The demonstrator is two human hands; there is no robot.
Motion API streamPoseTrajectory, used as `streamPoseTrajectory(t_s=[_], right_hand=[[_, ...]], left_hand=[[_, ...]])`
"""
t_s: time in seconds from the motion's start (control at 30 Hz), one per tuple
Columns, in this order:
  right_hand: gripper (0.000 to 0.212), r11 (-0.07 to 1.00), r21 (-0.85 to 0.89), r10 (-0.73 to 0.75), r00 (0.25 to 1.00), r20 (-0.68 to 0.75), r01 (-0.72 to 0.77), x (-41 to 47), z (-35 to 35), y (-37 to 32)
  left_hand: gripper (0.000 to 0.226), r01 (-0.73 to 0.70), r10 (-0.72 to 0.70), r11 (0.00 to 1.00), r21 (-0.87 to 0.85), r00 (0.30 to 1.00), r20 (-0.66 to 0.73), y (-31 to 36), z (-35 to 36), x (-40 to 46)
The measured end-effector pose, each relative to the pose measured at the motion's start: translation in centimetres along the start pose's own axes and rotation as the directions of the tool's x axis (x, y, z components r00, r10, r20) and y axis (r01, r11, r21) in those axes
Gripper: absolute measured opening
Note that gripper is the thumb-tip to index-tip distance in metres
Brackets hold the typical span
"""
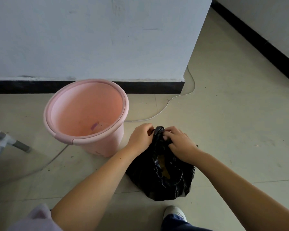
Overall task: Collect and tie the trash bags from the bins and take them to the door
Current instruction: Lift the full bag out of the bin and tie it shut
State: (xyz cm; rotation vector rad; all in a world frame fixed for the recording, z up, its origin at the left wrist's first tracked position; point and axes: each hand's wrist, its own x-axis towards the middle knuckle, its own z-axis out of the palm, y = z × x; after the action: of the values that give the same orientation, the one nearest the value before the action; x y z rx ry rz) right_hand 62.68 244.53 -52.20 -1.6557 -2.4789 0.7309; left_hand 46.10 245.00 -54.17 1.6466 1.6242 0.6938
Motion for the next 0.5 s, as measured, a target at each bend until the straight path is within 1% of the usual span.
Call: streamPoseTrajectory(t_s=[0.03,0.07,0.1,0.13,0.2,0.23,0.3,0.33,0.37,0.4,0.43,0.47,0.5], right_hand=[[0.036,0.958,0.279,0.08,0.995,-0.064,-0.059,0.2,-0.2,0.4],[0.043,0.841,0.529,0.202,0.973,-0.113,-0.113,0.5,-0.7,0.9],[0.047,0.7,0.697,0.331,0.936,-0.124,-0.156,0.7,-1.2,1.7],[0.046,0.594,0.781,0.43,0.897,-0.104,-0.194,0.7,-1.8,2.6],[0.038,0.421,0.857,0.581,0.814,-0.004,-0.296,0.2,-2.6,4.8],[0.036,0.305,0.894,0.631,0.773,0.068,-0.327,-0.2,-2.5,5.9],[0.033,0.039,0.941,0.702,0.679,0.213,-0.336,-1.4,-1.6,8.3],[0.031,-0.087,0.944,0.73,0.624,0.278,-0.319,-2.1,-1.0,9.3],[0.028,-0.191,0.937,0.753,0.569,0.33,-0.291,-2.9,-0.3,10.3],[0.026,-0.266,0.927,0.77,0.521,0.369,-0.264,-3.5,0.3,11.1],[0.024,-0.315,0.917,0.783,0.479,0.396,-0.244,-4.0,0.8,11.9],[0.023,-0.353,0.906,0.787,0.45,0.422,-0.232,-4.5,1.1,12.3],[0.022,-0.388,0.894,0.781,0.435,0.448,-0.225,-4.9,1.5,12.6]], left_hand=[[0.027,0.013,-0.011,0.993,0.119,1.0,-0.021,-0.5,-0.2,0.2],[0.027,0.05,-0.046,0.972,0.229,0.999,-0.02,-1.1,-0.5,0.3],[0.026,0.092,-0.097,0.941,0.324,0.995,-0.003,-2.1,-0.8,0.3],[0.025,0.135,-0.153,0.909,0.394,0.988,0.016,-3.2,-1.2,0.2],[0.023,0.213,-0.256,0.87,0.445,0.966,0.039,-5.6,-1.4,-0.5],[0.023,0.263,-0.309,0.863,0.432,0.95,0.039,-7.0,-1.4,-1.1],[0.02,0.38,-0.413,0.841,0.385,0.911,0.005,-9.6,-1.8,-2.7],[0.021,0.431,-0.454,0.827,0.362,0.891,-0.023,-11.0,-2.2,-3.4],[0.024,0.463,-0.478,0.817,0.344,0.877,-0.046,-12.2,-2.6,-4.0],[0.027,0.487,-0.499,0.807,0.334,0.865,-0.056,-13.1,-3.0,-4.4],[0.028,0.504,-0.516,0.8,0.325,0.855,-0.058,-14.0,-3.3,-4.6],[0.029,0.525,-0.537,0.791,0.313,0.842,-0.055,-14.5,-3.6,-4.9],[0.03,0.548,-0.56,0.783,0.295,0.827,-0.05,-14.9,-3.7,-5.1]])
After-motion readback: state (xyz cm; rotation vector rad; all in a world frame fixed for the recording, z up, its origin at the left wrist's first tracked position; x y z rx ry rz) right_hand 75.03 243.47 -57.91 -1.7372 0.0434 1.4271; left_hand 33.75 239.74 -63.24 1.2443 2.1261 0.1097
